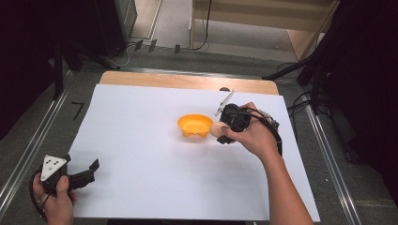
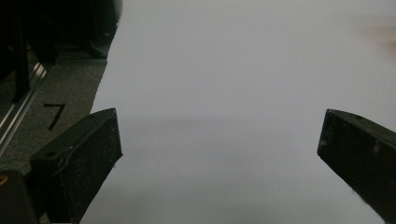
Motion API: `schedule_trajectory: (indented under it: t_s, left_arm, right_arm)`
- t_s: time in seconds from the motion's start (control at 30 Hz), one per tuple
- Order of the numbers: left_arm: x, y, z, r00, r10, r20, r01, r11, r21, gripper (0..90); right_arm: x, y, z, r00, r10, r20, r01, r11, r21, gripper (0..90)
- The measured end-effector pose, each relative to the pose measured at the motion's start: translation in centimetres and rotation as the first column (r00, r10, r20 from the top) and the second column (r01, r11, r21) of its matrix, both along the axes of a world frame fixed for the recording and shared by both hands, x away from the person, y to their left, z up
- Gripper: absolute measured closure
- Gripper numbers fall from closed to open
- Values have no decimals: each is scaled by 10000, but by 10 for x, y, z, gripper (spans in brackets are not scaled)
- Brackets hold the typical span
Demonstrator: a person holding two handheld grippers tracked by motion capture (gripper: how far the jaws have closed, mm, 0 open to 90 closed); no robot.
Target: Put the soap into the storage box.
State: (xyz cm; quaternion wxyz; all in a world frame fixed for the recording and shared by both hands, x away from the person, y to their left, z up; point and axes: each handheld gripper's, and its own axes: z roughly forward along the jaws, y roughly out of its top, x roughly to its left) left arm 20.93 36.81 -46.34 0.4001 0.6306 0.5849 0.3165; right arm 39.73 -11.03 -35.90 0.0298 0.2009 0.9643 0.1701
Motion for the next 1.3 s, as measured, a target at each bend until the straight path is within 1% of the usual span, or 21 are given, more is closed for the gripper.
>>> schedule_trajectory:
  t_s: [0.03, 0.23, 0.3, 0.33, 0.4, 0.43, 0.47, 0.5, 0.6, 0.63, 0.7, 0.77, 0.8, 0.83, 0.97, 1.0, 1.07, 1.1, 1.13, 1.23, 1.3]
  left_arm:
    - [0, 0, 0, 10000, 11, -9, -11, 10000, -10, 1]
    - [0, 0, 0, 10000, 3, -26, -3, 10000, -24, 1]
    - [1, 0, 0, 10000, 5, -56, -5, 10000, 9, 1]
    - [1, 0, 0, 10000, 22, -70, -22, 10000, 4, 0]
    - [0, 0, 0, 10000, 2, -59, -2, 10000, -27, 1]
    - [1, 1, 0, 10000, 14, -72, -15, 10000, -66, 0]
    - [1, 1, 0, 10000, 14, -72, -15, 10000, -66, 0]
    - [1, 1, 0, 9999, 22, -113, -22, 10000, -49, 1]
    - [1, 0, 0, 9999, -27, -131, 28, 9999, 100, 0]
    - [1, 0, 0, 9999, -27, -131, 28, 9999, 100, 1]
    - [1, 0, 0, 9999, -23, -134, 24, 10000, 77, 1]
    - [1, 0, 0, 9999, -7, -119, 8, 10000, 77, 0]
    - [1, 0, 0, 9999, -19, -109, 20, 10000, 90, 0]
    - [1, 0, 0, 9999, -27, -105, 28, 9999, 114, 0]
    - [1, 0, 0, 9999, -24, -109, 25, 10000, 93, 1]
    - [1, 0, 0, 9999, -31, -108, 33, 9999, 101, 1]
    - [1, 0, 0, 9999, -32, -113, 34, 9999, 104, 1]
    - [1, 0, 0, 9999, -32, -107, 33, 10000, 93, 0]
    - [1, 0, 0, 9999, -27, -98, 28, 10000, 78, 0]
    - [1, 0, 0, 9999, -40, -105, 41, 9999, 94, 1]
    - [1, 0, 0, 9999, -42, -112, 43, 9999, 94, 1]
  right_arm:
    - [2, 3, 1, 10000, 15, -20, -15, 10000, -54, 332]
    - [9, 12, 5, 9998, 179, 126, -182, 9996, 218, 332]
    - [10, 14, 7, 9997, 222, 109, -225, 9995, 239, 332]
    - [13, 18, 9, 9993, 319, 212, -323, 9993, 183, 332]
    - [14, 19, 10, 9991, 337, 257, -341, 9993, 154, 332]
    - [18, 23, 12, 9978, 535, 384, -543, 9983, 211, 332]
    - [18, 23, 12, 9978, 535, 384, -543, 9983, 211, 332]
    - [20, 27, 13, 9964, 682, 512, -695, 9973, 255, 332]
    - [26, 36, 12, 9921, 1051, 678, -1070, 9940, 244, 332]
    - [26, 36, 12, 9921, 1051, 678, -1070, 9940, 244, 332]
    - [30, 42, 9, 9877, 1364, 765, -1375, 9905, 90, 332]
    - [33, 49, 6, 9855, 1567, 645, -1571, 9876, 2, 332]
    - [35, 54, 3, 9822, 1772, 614, -1771, 9842, -74, 332]
    - [36, 57, 1, 9813, 1830, 590, -1827, 9831, -109, 332]
    - [40, 68, -6, 9722, 2266, 582, -2246, 9737, -385, 331]
    - [42, 72, -9, 9704, 2347, 570, -2329, 9718, -358, 331]
    - [43, 73, -10, 9702, 2352, 579, -2334, 9717, -359, 331]
    - [46, 75, -12, 9679, 2433, 630, -2409, 9696, -435, 331]
    - [46, 75, -12, 9679, 2433, 630, -2409, 9696, -435, 331]
    - [50, 78, -16, 9631, 2608, 663, -2568, 9644, -640, 330]
    - [51, 81, -18, 9627, 2627, 644, -2574, 9630, -803, 330]
